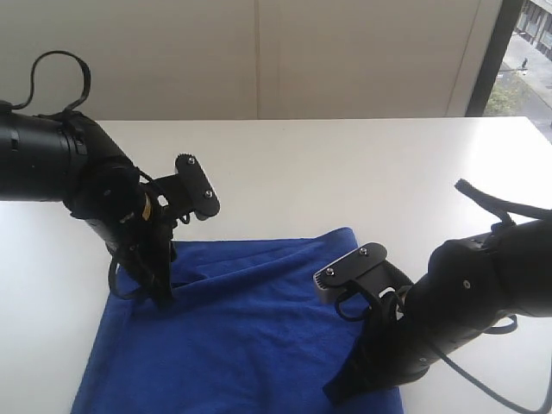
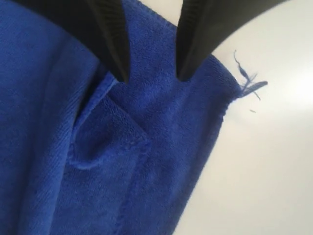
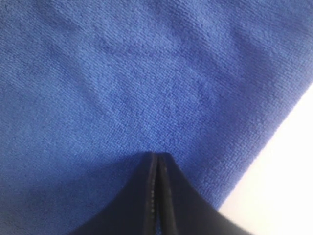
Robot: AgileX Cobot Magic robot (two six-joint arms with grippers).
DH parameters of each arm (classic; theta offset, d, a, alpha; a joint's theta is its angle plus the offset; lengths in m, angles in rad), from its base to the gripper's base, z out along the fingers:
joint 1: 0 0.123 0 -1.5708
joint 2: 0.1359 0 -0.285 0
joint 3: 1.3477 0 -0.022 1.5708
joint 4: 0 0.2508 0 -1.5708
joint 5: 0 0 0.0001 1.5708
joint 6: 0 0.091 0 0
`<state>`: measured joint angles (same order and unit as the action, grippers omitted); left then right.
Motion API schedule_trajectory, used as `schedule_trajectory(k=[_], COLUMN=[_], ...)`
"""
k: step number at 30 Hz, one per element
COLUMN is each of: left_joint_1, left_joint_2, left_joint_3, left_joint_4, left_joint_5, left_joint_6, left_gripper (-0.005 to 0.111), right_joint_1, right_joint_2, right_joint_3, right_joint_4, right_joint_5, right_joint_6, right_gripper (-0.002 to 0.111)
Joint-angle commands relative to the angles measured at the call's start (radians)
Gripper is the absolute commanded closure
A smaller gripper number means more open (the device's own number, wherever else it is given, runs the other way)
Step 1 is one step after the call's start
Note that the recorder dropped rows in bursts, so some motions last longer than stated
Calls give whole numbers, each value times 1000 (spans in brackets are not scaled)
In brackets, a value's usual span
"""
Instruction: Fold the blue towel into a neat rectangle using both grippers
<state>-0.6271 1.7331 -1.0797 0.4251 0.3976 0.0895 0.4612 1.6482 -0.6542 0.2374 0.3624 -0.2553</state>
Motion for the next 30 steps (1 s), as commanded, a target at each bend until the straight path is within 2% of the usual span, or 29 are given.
schedule_trajectory(k=[1,14,16,21,30], left_joint_1=[-3,-3,-3,-3,-3], left_joint_2=[27,93,93,93,75], left_joint_3=[2,2,2,2,2], left_joint_4=[-14,-28,-28,-28,-28], left_joint_5=[36,7,7,16,91], left_joint_6=[20,24,24,24,15], left_gripper=[65,71,76,107,107], right_joint_1=[-4,-4,-4,-4,-4], right_joint_2=[20,20,20,20,20], right_joint_3=[15,15,15,15,15], right_joint_4=[1,1,1,1,1], right_joint_5=[-6,-2,-2,-2,-2], right_joint_6=[-11,-11,-11,-11,-11], right_gripper=[108,108,108,108,108])
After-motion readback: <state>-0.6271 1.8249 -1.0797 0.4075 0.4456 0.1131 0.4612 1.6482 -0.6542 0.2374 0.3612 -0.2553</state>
